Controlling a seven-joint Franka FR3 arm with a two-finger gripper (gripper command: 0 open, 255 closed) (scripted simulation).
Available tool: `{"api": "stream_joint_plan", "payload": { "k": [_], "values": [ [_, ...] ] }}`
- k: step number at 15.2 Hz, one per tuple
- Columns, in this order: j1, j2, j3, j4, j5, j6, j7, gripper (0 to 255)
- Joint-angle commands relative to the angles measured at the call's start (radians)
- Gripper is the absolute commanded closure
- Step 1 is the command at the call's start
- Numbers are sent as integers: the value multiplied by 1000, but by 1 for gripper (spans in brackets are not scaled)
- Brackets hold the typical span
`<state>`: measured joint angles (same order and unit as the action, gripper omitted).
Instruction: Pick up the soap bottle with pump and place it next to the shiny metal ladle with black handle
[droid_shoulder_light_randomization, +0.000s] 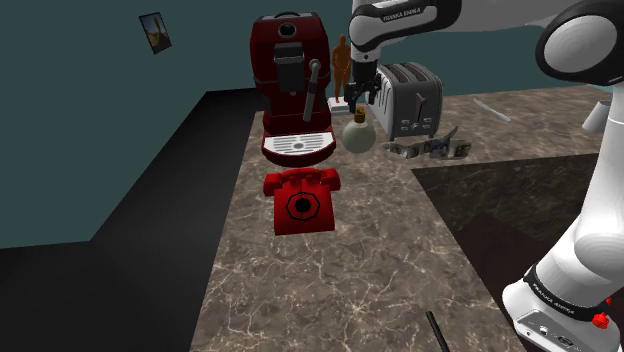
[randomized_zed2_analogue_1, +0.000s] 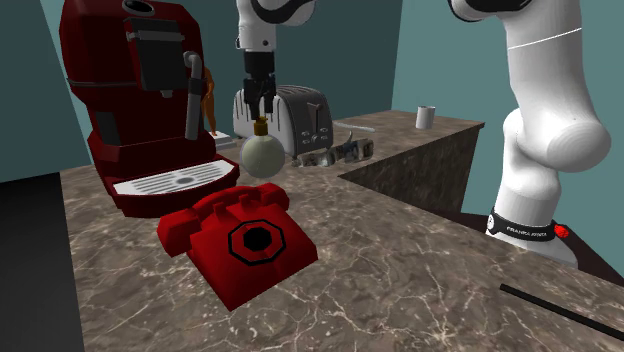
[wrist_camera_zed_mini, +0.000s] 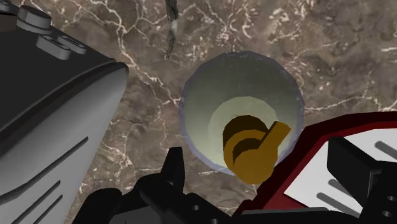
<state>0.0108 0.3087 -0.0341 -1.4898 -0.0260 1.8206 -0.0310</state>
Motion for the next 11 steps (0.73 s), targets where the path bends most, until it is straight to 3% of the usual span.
{"api": "stream_joint_plan", "payload": {
  "k": [1, 6, 11],
  "values": [
    [1, 12, 0, -5, 0, 19, 2, 0],
    [0, 19, 0, -56, 0, 77, 2, 0],
    [0, 20, 0, -56, 0, 77, 2, 0]
  ]
}}
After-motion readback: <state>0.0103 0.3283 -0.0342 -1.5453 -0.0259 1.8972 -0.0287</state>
